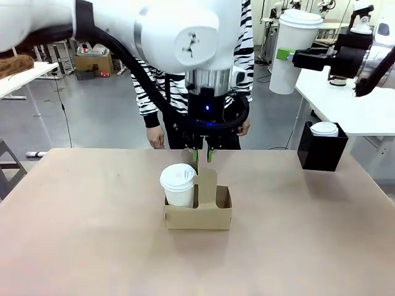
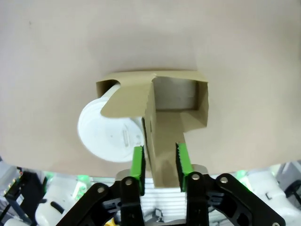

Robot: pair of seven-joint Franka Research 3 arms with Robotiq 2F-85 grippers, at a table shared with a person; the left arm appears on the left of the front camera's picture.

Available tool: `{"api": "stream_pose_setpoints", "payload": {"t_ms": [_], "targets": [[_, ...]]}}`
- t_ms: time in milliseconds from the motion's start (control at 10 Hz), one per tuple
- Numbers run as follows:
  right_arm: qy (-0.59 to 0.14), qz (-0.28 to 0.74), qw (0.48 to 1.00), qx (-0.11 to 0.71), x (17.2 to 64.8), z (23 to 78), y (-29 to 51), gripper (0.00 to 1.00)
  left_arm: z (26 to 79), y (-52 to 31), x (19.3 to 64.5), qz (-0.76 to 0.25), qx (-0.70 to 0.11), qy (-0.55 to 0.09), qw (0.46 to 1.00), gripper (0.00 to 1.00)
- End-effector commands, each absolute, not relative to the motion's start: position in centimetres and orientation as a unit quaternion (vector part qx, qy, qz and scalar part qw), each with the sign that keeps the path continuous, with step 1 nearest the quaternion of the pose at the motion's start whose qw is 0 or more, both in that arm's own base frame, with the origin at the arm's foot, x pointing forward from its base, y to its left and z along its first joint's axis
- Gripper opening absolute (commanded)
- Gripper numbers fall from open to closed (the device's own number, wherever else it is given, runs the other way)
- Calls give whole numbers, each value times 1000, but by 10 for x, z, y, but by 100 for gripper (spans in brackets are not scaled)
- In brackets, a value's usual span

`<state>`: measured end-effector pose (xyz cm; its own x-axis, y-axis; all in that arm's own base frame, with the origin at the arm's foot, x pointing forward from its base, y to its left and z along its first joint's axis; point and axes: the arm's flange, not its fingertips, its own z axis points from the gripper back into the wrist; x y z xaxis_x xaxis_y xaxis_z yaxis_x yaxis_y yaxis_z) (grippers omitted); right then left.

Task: Pour a drink into a cup and package it in a carrier.
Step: Insert the held 600 ml Paper Cup into the Cup Carrier.

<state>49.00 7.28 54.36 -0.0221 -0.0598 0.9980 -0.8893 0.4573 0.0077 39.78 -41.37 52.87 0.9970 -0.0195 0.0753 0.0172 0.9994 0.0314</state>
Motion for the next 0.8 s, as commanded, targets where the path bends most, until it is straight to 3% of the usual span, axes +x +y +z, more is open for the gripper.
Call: {"api": "stream_pose_setpoints", "payload": {"t_ms": [0, 100, 300, 700], "targets": [[-597, 370, 575, 419, 506, 534, 84, 80, 569, -382, 385, -40, -2, -27, 999, 100], [-567, 392, 569, 449, 519, 521, 99, 80, 593, -362, 376, -85, 6, -4, 996, 84], [-540, 429, 550, 470, 523, 498, 127, 80, 633, -299, 374, -177, -3, 24, 984, 100], [-513, 509, 438, 535, 503, 440, 194, 80, 638, -166, 377, -302, -34, -40, 952, 100]]}}
